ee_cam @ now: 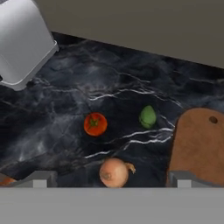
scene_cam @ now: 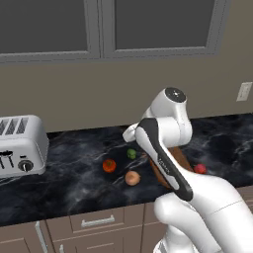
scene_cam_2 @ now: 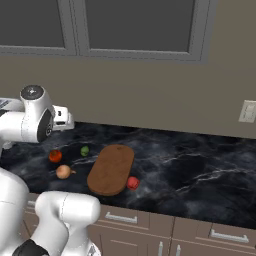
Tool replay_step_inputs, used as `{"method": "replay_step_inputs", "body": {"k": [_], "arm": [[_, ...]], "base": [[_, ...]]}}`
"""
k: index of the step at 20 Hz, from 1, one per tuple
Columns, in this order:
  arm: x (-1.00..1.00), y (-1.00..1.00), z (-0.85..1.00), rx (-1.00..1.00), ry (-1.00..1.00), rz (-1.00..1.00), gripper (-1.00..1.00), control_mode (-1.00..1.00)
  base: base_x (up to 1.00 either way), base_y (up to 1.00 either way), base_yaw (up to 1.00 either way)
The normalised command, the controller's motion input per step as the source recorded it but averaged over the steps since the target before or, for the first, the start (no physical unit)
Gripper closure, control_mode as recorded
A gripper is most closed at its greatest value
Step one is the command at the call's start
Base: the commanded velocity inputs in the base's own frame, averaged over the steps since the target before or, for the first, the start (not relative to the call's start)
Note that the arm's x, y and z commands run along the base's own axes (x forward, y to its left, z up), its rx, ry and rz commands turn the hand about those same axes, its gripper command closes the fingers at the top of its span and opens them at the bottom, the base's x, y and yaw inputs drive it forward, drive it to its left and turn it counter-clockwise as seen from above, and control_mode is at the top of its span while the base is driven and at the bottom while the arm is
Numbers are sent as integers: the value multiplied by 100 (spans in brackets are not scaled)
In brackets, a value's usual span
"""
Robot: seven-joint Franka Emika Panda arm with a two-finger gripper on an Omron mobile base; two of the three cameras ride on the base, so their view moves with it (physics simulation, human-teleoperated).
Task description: Place the avocado, onion, tomato, and bell pepper on the cutting board.
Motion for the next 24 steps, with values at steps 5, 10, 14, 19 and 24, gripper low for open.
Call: {"method": "replay_step_inputs", "body": {"k": [5, 10, 14, 19, 24], "arm": [[0, 48, -27, 0, 18, 0, -100, -100], [0, 33, -41, 0, 8, 2, -100, -100], [0, 20, -50, 0, 0, 3, -100, -100], [0, 10, -50, -2, -2, 0, -100, -100], [2, 5, -39, -5, 0, 0, -100, -100]], "base": [[0, 0, 0], [0, 0, 0], [0, 0, 0], [0, 0, 0], [0, 0, 0]]}}
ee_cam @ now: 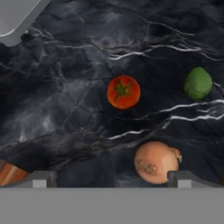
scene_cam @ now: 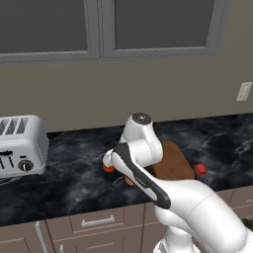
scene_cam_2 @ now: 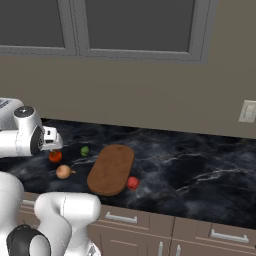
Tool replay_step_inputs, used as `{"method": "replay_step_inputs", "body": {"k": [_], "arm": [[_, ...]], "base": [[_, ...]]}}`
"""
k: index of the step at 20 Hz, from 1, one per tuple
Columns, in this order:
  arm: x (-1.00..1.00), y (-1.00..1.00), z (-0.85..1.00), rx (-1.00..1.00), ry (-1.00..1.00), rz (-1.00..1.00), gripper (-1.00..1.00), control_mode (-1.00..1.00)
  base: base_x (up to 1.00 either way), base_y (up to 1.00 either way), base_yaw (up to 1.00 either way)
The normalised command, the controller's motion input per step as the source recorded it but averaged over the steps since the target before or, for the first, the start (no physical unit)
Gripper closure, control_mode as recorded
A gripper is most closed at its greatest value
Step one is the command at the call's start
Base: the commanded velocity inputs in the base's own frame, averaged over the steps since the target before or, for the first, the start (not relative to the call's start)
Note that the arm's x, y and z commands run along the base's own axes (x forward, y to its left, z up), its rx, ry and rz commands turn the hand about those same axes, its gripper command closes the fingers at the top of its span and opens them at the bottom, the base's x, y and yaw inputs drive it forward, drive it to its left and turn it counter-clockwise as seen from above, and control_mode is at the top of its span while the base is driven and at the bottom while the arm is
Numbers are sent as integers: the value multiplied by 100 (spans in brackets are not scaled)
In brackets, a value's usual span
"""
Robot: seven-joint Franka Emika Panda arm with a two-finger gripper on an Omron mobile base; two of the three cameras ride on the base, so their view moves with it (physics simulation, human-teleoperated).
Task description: Place the avocado, onion, tomato, and bell pepper on the cutting board.
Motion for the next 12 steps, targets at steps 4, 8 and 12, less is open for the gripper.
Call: {"method": "replay_step_inputs", "body": {"k": [4, 8, 12], "arm": [[3, 6, -20, 0, 0, 0, -100, -100], [5, 1, -8, 0, 0, 0, -100, -100], [22, 0, -3, 0, 0, 0, -100, -100]], "base": [[0, 0, 0], [0, 0, 0], [0, 0, 0]]}}
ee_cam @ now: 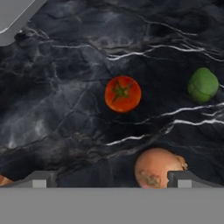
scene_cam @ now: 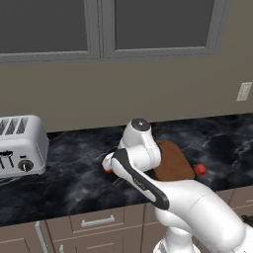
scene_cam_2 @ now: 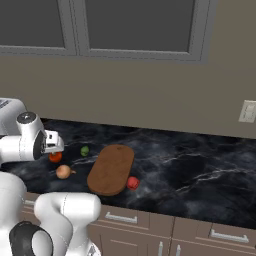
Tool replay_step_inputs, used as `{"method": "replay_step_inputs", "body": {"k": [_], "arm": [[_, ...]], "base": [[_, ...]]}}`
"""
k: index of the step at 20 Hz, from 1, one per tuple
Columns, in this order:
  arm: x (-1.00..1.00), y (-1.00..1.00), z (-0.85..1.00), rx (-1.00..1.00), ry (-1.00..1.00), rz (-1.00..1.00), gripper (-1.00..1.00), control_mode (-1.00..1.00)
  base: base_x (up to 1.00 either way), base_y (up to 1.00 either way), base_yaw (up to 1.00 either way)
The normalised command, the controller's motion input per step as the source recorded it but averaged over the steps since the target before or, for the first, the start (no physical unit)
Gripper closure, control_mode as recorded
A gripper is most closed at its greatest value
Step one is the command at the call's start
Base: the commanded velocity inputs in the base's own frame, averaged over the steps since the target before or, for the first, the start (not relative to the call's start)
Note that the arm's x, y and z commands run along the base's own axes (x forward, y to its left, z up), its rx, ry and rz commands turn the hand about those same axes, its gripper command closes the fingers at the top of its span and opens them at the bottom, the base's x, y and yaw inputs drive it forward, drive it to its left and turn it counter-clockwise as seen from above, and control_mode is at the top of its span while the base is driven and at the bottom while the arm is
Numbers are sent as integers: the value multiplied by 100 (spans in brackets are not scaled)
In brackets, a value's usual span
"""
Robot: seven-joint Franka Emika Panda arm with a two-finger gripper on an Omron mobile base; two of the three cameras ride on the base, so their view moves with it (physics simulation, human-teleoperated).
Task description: Place the avocado, onion, tomato, and bell pepper on the cutting board.
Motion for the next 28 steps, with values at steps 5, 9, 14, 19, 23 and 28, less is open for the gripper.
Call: {"method": "replay_step_inputs", "body": {"k": [5, 9, 14, 19, 23, 28], "arm": [[20, 0, -4, 0, 0, 0, -100, -100], [21, 0, -12, 0, 1, 0, -100, -100], [14, 0, -20, 0, 5, 0, -100, -100], [12, 2, -14, 0, 3, 0, -100, -100], [1, 3, -4, 0, 2, 0, -100, -100], [2, 2, 0, 0, 1, 0, -100, -100]], "base": [[0, 0, 0], [0, 0, 0], [0, 0, 0], [0, 0, 0], [0, 0, 0], [0, 0, 0]]}}
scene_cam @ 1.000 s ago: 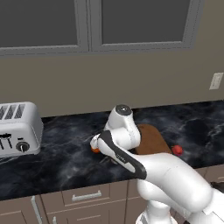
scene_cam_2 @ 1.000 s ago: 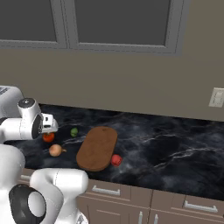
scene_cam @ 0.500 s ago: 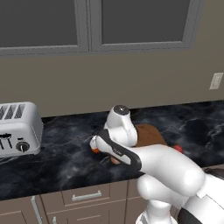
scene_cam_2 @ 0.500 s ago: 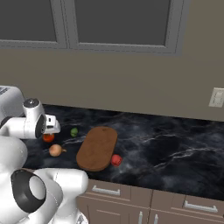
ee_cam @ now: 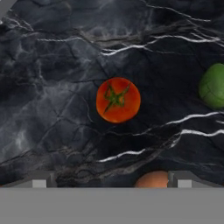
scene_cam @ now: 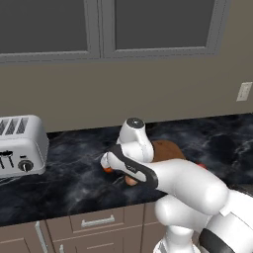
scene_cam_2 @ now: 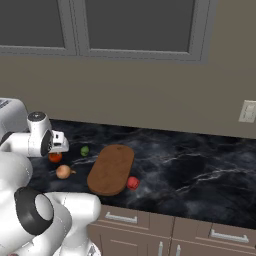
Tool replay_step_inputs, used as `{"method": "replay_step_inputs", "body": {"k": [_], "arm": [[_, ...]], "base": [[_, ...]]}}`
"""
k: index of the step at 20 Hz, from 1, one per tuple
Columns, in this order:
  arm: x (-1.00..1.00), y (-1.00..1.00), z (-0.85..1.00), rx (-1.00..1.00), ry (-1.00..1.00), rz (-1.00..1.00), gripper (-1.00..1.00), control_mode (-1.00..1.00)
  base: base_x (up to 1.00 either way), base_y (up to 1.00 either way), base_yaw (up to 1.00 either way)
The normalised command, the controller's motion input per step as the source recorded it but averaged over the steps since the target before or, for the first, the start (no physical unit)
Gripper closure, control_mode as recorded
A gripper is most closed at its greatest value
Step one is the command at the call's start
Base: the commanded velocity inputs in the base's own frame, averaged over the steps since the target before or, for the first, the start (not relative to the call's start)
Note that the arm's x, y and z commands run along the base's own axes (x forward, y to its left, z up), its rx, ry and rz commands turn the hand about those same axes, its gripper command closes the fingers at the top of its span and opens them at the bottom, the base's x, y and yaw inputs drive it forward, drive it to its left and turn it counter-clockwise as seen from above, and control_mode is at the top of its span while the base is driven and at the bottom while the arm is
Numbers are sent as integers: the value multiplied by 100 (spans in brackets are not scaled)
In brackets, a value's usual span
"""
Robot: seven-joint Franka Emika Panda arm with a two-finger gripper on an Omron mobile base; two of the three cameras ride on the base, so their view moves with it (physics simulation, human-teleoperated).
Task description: Place the avocado, onion, tomato, and bell pepper on the cutting board.
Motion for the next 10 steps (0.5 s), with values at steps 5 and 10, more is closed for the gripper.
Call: {"method": "replay_step_inputs", "body": {"k": [5, 10], "arm": [[2, 1, 0, 0, 0, 0, -100, -100], [3, 0, -1, 0, 0, 0, -100, -100]], "base": [[0, 0, 0], [0, 0, 0]]}}
